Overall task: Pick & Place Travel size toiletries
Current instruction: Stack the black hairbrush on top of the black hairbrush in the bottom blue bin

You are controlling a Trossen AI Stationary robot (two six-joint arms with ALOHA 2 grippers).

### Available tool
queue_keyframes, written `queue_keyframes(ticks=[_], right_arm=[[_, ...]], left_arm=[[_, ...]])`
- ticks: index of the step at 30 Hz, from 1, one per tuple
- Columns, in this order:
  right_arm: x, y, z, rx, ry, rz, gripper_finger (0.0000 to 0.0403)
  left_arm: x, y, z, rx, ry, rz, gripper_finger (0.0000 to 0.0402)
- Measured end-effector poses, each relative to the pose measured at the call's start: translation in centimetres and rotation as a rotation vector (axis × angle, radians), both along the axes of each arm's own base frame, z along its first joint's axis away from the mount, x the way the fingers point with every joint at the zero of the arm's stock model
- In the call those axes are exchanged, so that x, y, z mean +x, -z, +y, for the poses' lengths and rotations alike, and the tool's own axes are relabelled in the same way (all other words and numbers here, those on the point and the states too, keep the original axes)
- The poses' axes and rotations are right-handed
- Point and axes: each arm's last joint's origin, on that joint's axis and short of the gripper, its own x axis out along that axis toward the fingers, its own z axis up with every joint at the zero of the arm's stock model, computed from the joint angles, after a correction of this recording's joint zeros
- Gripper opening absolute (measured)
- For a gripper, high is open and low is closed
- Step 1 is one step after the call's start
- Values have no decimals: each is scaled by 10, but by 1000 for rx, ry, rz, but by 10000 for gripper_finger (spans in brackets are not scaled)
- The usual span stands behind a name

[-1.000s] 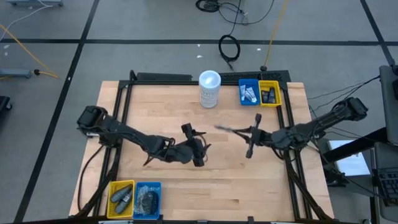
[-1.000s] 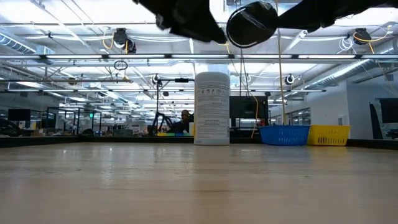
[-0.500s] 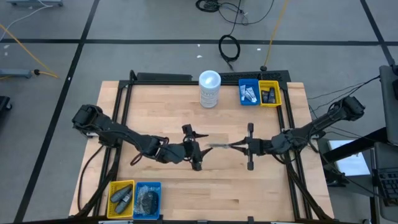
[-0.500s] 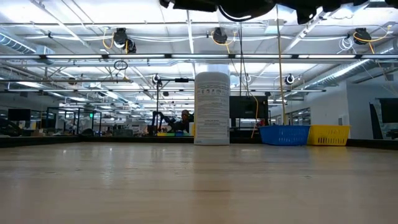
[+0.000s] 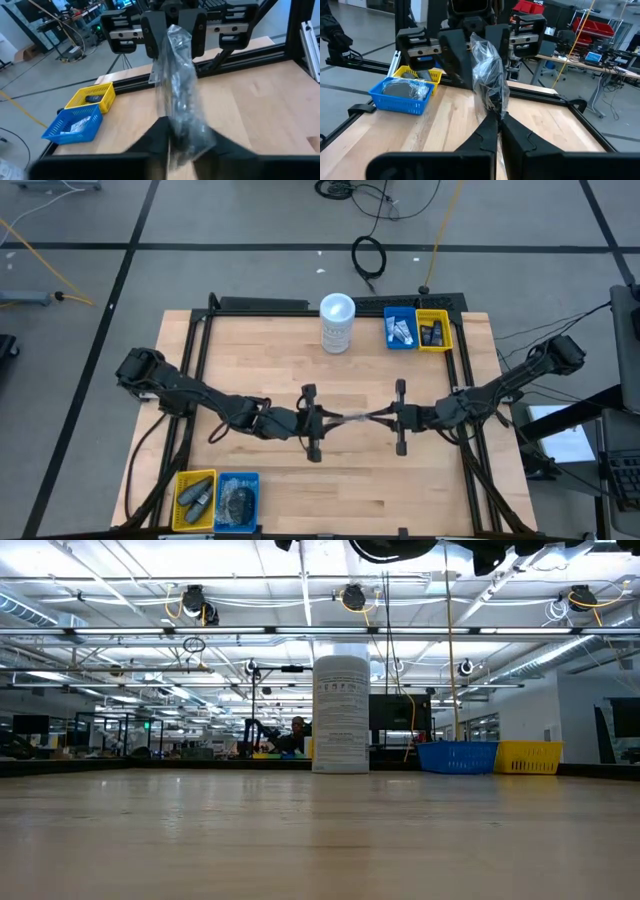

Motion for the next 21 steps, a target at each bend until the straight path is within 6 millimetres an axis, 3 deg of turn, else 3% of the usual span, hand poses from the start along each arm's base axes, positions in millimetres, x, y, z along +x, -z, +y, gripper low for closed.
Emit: queue_keyframes(ticks=[3,12,16,21], right_arm=[[0,0,0,-1,-2,4,0],[0,1,0,-5,1,4,37],[0,0,0,-5,2,6,59],[0,1,0,-8,5,7,78]], left_arm=[[0,0,0,6,-2,3,16],[-8,-1,-2,-21,-19,51,12],[-29,-9,-4,-75,-3,140,11],[-65,-24,-10,-279,76,277,12]])
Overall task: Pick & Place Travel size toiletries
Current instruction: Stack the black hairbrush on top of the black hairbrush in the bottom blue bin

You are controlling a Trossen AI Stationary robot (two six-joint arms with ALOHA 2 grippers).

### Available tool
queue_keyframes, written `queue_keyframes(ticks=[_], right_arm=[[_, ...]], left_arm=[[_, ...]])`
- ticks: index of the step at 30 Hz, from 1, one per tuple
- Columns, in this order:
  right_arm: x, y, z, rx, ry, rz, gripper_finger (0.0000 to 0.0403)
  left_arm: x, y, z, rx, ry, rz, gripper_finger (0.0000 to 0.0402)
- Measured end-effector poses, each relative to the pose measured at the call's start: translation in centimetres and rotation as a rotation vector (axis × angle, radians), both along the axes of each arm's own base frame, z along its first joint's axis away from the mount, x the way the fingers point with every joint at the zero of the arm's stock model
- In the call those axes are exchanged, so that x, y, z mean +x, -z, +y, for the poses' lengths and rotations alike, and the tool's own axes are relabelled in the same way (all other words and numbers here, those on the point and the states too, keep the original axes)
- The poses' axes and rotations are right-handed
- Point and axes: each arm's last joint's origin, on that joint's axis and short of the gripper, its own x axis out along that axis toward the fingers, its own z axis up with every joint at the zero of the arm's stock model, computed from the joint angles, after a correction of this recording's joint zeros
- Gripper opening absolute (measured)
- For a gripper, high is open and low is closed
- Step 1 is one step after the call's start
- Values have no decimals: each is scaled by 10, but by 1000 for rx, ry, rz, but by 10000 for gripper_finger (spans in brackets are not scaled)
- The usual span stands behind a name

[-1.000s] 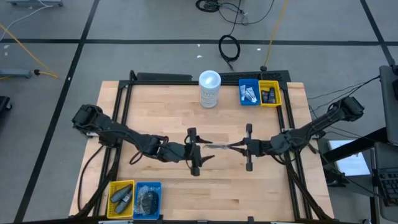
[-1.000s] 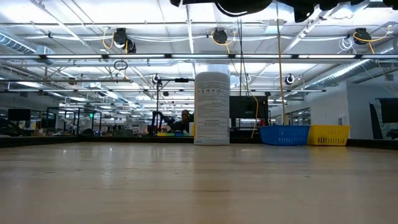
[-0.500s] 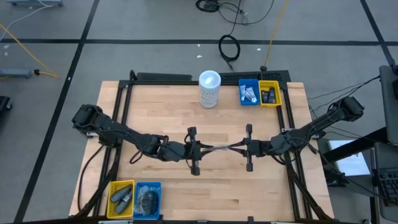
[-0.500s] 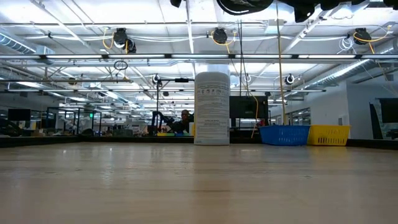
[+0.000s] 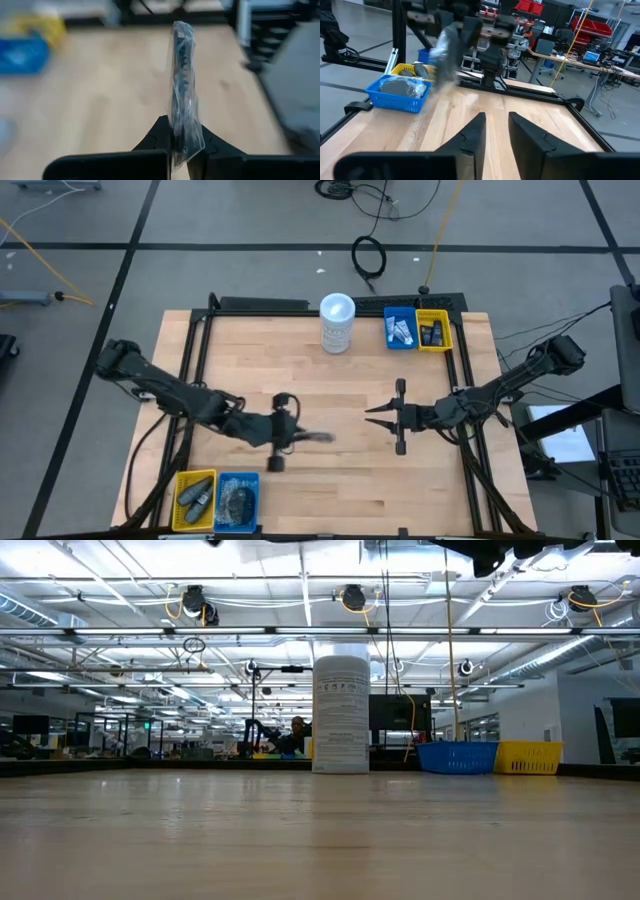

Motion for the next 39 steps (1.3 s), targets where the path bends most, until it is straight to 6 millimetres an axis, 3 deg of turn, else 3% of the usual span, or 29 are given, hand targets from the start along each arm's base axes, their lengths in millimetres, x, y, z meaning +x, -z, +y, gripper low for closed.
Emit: queue_keyframes(ticks=[7,15,24,32,39], right_arm=[[0,0,0,-1,0,-1,86],[0,0,0,-1,0,-1,85],[0,0,0,2,-2,0,85],[0,2,0,-9,-3,23,84],[-1,5,0,-19,-4,45,82]], left_arm=[[-47,1,-25,-331,90,319,10],[-72,7,-51,-690,-9,633,14],[-88,9,-64,-901,-193,860,17],[-99,16,-61,-951,-483,1000,10],[-96,22,-63,-990,-594,1044,12]])
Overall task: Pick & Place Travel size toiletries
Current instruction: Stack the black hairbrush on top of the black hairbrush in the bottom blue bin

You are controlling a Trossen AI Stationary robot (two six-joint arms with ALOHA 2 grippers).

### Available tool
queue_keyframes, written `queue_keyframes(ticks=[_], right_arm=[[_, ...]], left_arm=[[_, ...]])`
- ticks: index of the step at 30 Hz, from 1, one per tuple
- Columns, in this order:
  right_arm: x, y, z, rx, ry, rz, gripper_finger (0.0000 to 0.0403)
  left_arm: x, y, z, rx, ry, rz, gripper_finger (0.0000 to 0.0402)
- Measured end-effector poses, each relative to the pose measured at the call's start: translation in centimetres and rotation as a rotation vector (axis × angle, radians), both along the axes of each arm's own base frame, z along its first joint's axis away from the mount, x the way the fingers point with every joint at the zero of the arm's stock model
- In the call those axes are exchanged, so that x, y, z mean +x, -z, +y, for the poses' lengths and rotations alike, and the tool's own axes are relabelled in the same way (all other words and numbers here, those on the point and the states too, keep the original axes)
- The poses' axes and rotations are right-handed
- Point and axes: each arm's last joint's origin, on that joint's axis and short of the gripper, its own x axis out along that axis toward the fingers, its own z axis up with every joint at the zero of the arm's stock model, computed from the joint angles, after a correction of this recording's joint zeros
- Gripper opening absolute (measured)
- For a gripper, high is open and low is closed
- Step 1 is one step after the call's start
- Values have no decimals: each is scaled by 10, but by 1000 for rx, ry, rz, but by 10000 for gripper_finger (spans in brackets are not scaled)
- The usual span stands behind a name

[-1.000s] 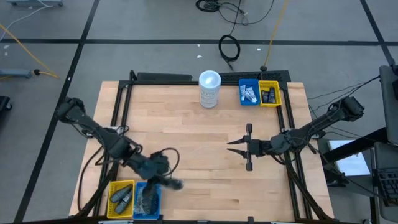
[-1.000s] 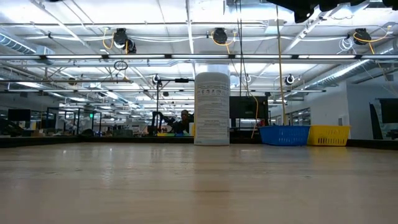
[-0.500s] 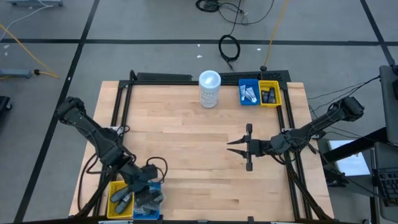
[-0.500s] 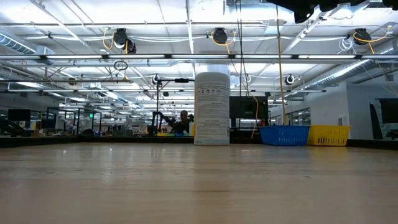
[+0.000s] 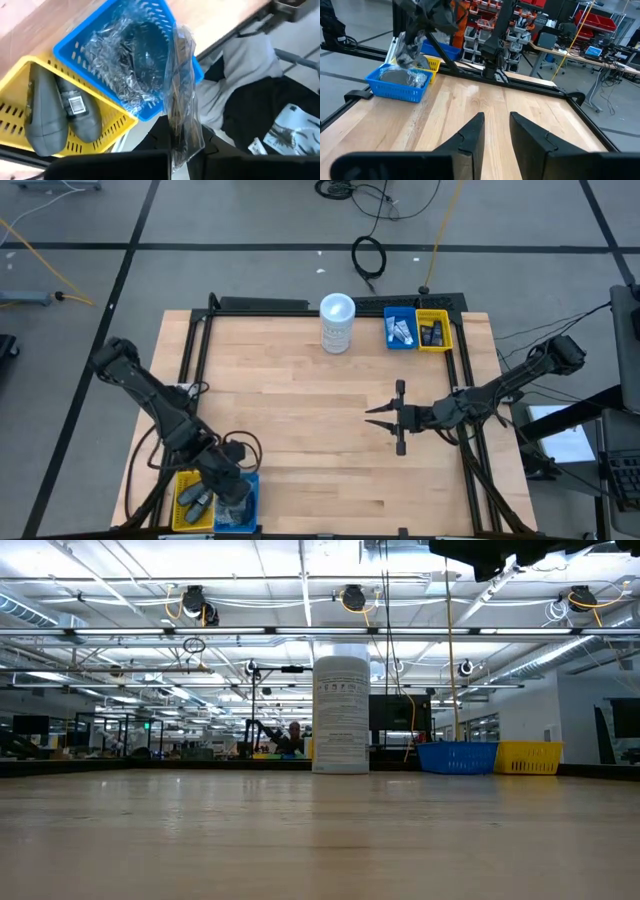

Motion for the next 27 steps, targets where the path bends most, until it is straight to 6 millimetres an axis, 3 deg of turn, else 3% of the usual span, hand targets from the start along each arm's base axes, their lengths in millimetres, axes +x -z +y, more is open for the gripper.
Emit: queue_keyframes(ticks=[11,17,27], right_arm=[[0,1,0,-3,0,6,82],[0,1,0,-5,0,11,84],[0,2,0,-7,0,15,84]], left_arm=[[17,33,-19,-26,25,155,19],[24,41,-18,11,5,150,12],[24,42,-18,22,11,144,108]])
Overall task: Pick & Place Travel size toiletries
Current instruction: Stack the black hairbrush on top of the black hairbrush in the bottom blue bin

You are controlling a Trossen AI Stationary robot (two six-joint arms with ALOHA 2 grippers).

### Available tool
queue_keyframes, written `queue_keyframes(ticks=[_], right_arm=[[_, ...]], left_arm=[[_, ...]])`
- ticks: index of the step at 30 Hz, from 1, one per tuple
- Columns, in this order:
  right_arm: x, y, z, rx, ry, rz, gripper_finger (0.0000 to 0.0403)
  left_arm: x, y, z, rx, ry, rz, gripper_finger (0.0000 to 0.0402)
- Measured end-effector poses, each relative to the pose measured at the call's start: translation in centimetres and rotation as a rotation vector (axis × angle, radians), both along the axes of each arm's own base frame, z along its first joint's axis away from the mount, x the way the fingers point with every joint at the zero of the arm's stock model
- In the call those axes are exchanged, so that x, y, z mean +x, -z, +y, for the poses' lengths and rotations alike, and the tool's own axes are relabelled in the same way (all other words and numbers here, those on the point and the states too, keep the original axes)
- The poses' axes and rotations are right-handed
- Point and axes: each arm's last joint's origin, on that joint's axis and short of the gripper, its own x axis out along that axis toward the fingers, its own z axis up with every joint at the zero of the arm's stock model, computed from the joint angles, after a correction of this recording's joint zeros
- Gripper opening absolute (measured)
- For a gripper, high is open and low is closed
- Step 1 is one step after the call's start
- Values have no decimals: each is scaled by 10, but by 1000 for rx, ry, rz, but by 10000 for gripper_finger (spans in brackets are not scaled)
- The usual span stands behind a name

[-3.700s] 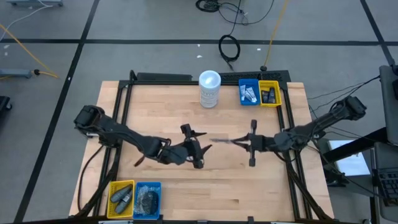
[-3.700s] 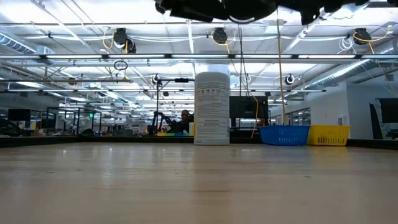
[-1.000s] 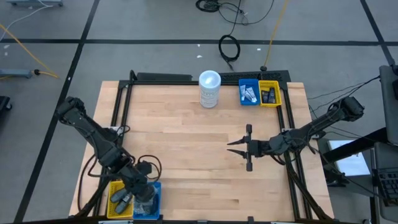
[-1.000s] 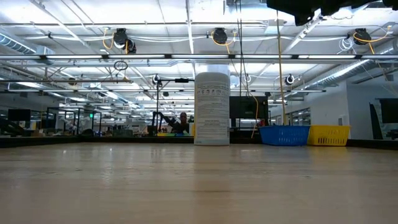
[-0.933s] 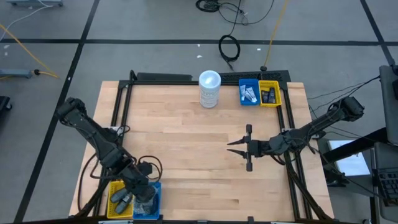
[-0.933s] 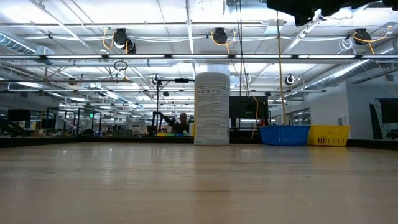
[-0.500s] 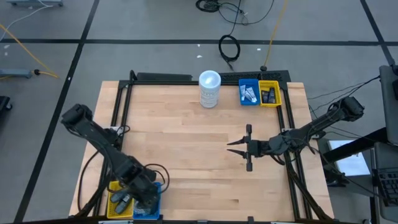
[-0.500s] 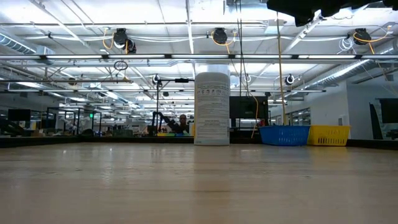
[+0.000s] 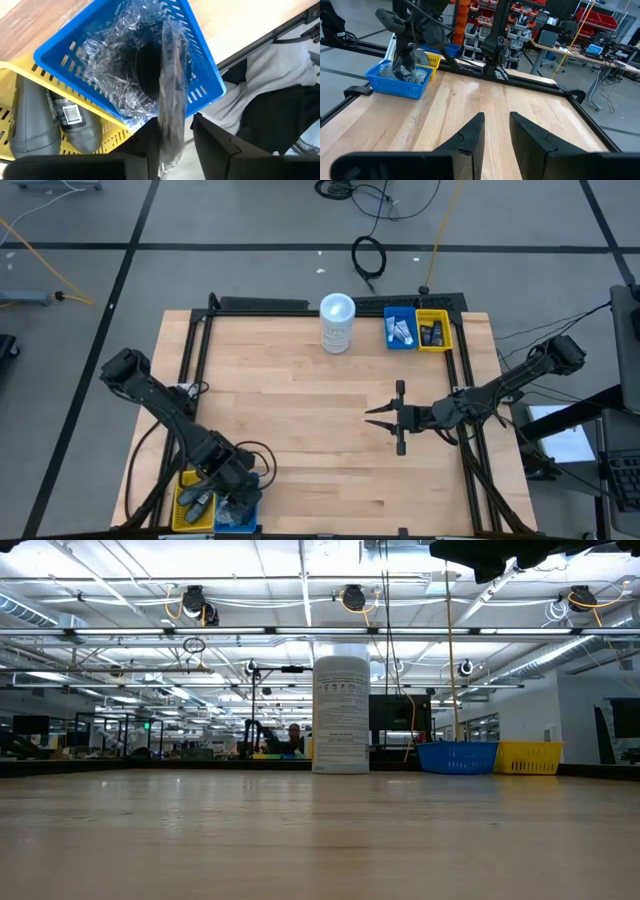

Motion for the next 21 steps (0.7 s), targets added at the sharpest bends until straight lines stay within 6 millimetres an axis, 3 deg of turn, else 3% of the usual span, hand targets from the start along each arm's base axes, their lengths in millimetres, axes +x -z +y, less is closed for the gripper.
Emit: queue_keyframes(ticks=[16,21], right_arm=[[0,0,0,-1,0,2,82],[0,0,0,-1,0,2,84]], left_arm=[[1,1,2,28,17,-25,158],[-1,-8,7,55,67,-122,159]])
